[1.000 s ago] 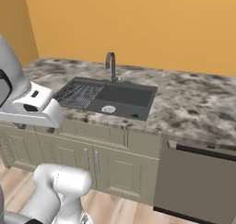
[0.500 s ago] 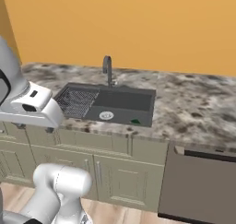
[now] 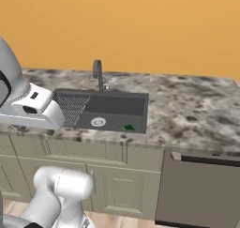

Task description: Pick up the bar soap and sponge from the sink, and place them back in the cabinet, and close the cabinet doors.

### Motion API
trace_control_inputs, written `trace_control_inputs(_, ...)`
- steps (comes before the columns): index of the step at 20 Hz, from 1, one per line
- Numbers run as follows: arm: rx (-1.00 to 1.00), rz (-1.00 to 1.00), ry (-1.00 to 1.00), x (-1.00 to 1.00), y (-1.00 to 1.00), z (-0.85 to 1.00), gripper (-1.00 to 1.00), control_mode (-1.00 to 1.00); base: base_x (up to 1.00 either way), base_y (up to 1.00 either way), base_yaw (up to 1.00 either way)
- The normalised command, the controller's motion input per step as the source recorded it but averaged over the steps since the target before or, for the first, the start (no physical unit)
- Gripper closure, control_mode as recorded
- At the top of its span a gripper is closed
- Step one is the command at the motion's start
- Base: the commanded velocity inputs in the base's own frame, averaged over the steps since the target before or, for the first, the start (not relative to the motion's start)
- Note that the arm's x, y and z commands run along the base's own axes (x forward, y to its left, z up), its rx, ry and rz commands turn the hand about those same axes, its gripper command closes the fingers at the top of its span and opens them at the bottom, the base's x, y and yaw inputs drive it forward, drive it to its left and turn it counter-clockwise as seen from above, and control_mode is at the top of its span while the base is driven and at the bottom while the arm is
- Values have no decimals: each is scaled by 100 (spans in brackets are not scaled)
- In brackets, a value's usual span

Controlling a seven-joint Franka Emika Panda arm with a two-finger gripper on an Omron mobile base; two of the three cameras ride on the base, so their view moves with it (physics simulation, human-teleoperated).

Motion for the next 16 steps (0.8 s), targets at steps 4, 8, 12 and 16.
trace_control_inputs(4,0,0,0,0,0,0,-100,100,41,2,-5)
trace_control_inputs(8,0,0,0,0,0,0,-100,100,44,0,-1)
trace_control_inputs(12,0,0,0,0,0,0,-100,100,38,0,0)
trace_control_inputs(16,0,0,0,0,0,0,-100,100,32,-8,0)
